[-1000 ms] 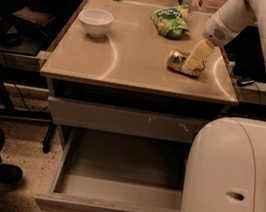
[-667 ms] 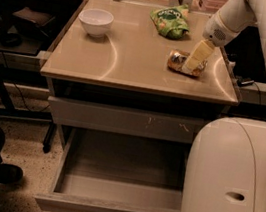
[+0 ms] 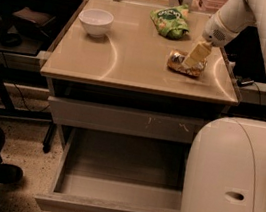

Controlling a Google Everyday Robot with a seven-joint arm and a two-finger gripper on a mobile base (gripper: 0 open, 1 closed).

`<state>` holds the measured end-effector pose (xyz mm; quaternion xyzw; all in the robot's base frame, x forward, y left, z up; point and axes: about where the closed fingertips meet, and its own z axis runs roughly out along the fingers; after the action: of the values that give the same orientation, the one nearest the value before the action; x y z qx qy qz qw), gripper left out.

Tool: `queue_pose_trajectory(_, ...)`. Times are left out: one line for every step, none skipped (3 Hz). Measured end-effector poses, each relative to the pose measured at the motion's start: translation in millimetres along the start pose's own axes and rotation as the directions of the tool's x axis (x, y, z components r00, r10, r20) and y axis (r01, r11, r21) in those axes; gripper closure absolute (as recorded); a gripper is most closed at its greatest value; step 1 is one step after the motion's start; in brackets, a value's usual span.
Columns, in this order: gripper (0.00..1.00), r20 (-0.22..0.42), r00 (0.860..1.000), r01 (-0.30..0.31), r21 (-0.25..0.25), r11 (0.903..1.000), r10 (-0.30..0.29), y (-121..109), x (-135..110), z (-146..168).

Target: Place orange can into middle drawer

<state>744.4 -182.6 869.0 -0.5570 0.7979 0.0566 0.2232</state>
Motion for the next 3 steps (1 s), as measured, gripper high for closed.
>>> queue_pose_trajectory(0.62,0.0,1.0,0.0,0.0,1.0,0.0,0.0,0.0,0.0)
queue_pose_trajectory(0.86,0.0,1.0,0.0,0.0,1.0,0.0,0.0,0.0,0.0)
queue_pose_trajectory(1.0,0.0,1.0,0.0,0.0,1.0,0.0,0.0,-0.1,0.0)
